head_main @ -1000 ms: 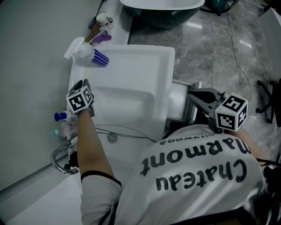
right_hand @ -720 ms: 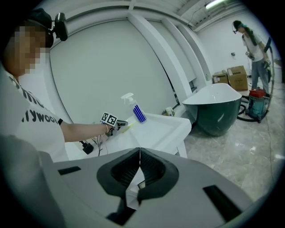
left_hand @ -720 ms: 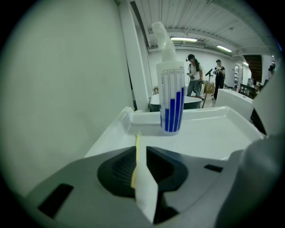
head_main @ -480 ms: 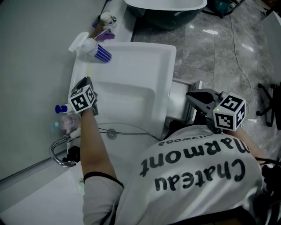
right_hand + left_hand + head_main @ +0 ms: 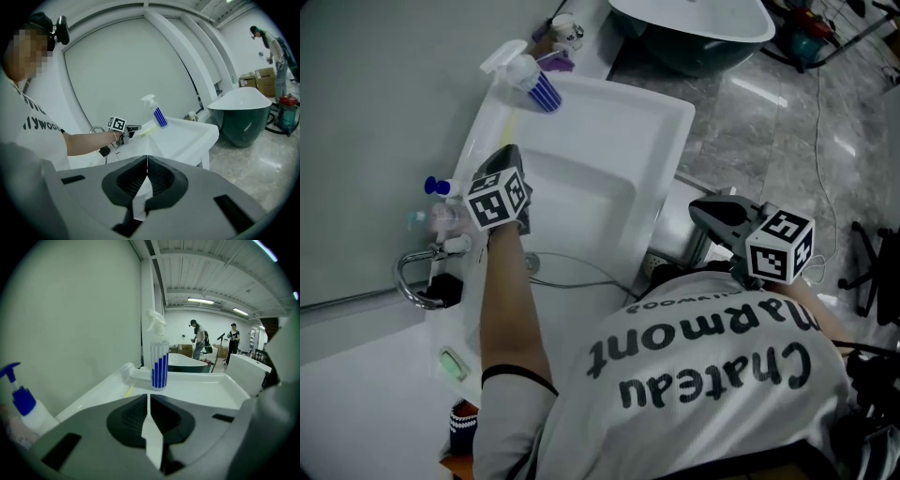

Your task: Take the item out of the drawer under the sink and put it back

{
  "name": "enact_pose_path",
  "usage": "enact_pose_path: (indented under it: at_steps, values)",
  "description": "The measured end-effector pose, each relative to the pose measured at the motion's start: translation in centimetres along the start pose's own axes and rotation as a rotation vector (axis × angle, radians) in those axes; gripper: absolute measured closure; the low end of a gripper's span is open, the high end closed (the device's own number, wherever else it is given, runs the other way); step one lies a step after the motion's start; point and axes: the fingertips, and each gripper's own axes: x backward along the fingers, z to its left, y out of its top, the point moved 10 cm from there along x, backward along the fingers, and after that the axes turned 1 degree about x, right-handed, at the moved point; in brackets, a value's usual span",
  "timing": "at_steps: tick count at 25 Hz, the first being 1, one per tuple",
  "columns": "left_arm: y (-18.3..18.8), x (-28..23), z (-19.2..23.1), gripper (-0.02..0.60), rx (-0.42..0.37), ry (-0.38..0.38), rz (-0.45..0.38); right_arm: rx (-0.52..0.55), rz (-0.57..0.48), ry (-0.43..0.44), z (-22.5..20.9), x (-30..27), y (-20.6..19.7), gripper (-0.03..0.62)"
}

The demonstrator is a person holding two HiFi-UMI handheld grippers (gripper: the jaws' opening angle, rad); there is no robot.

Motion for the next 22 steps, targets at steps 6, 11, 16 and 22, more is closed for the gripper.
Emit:
enact_pose_path:
  at_steps: [6,11,16,22]
  values:
    - [-0.5,3.9,-3.2,0.56,0.072,0.021,-0.036,0.07,-0.027,0.082,-0.3,0.2,1.8,0.582]
    - [-1.3,8.0,-7.5,0.563,0.18,0.06,-0.048,0.075,-0.013,0.139,-1.8,0.9,2.3,0.582]
    - [-2.0,12.2,-12.4,0.563,0.328,0.009,-0.14,0.097,0.005,0.205,-2.8,1.2,3.2,0.582]
    - [-4.2,16.1,-18.8,0.563,0.364,-0.074,-0.162,0.113,-0.002,0.295,-2.9,1.7,3.4,0.582]
